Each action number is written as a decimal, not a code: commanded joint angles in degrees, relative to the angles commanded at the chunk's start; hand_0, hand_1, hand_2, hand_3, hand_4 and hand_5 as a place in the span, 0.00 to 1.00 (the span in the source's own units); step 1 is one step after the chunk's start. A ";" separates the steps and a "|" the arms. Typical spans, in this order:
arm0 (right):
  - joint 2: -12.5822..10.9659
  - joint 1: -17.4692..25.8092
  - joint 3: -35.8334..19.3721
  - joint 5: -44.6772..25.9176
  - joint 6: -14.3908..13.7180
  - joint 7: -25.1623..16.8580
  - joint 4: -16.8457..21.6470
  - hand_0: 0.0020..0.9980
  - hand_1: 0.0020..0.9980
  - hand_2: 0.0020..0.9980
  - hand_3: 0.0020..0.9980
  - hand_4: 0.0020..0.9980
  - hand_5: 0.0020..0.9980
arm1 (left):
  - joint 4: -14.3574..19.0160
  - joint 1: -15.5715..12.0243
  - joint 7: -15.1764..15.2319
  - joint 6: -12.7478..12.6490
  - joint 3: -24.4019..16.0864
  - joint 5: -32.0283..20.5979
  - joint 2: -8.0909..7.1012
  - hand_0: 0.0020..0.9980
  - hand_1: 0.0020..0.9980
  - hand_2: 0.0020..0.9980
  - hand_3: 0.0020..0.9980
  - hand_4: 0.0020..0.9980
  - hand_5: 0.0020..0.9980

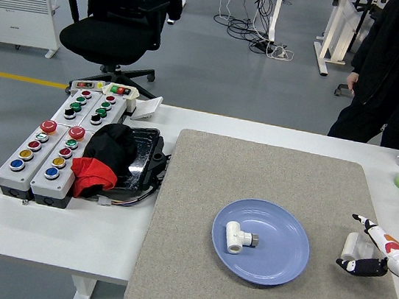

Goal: Pick pipe place plate twice

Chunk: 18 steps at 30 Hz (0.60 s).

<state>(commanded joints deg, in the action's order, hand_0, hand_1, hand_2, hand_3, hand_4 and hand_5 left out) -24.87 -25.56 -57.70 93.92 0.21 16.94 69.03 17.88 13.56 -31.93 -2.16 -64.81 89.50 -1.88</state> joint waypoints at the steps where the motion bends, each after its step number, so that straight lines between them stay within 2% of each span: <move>1: 0.33 -0.15 0.25 -0.07 -0.96 -0.27 -0.89 0.96 0.93 1.00 1.00 0.85 0.40 | -0.02 0.04 0.07 -0.05 0.17 -0.22 0.00 0.65 0.63 0.64 0.57 0.41 1.00; 2: 0.46 -0.21 0.35 -0.10 -1.42 -0.39 -1.29 0.96 0.93 1.00 1.00 0.85 0.40 | -0.02 0.06 0.10 -0.07 0.25 -0.31 0.00 0.65 0.63 0.64 0.57 0.41 1.00; 3: 0.68 -0.36 0.40 -0.19 -1.77 -0.52 -1.94 0.84 0.83 0.94 0.95 0.84 0.39 | -0.04 0.11 0.15 -0.13 0.37 -0.52 -0.01 0.65 0.63 0.64 0.57 0.41 1.00; 8: 1.10 -0.90 0.97 -0.31 -2.13 -0.46 -3.76 0.84 0.83 0.94 0.95 0.84 0.39 | -0.10 0.32 0.32 -0.28 0.67 -1.03 -0.07 0.65 0.63 0.64 0.57 0.41 1.00; 9: 1.14 -0.90 1.20 -0.52 -2.73 -0.78 -3.94 0.47 0.55 0.62 0.79 0.72 0.23 | -0.10 0.34 0.34 -0.30 0.72 -1.11 -0.08 0.65 0.63 0.64 0.57 0.41 1.00; 14: 1.36 -0.84 1.35 -0.28 -3.84 -1.86 -4.24 0.47 0.55 0.62 0.79 0.72 0.23 | -0.10 0.44 0.35 -0.25 0.79 -1.18 -0.09 0.65 0.63 0.64 0.57 0.41 1.00; 15: 1.31 -0.78 1.41 -0.40 -4.14 -2.29 -4.22 0.29 0.40 0.51 0.68 0.63 0.16 | -0.10 0.46 0.35 -0.21 0.81 -1.15 -0.09 0.65 0.63 0.64 0.57 0.41 1.00; 18: 1.15 -0.63 1.31 -0.73 -5.09 -3.34 -3.97 0.29 0.40 0.51 0.68 0.63 0.16 | -0.09 0.49 0.28 -0.22 0.74 -1.16 -0.08 0.65 0.63 0.64 0.57 0.41 1.00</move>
<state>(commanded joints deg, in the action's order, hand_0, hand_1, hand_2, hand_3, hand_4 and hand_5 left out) -23.72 -26.19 -56.39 93.19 -4.89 13.61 65.06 17.79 14.05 -31.66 -2.38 -64.07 88.34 -1.96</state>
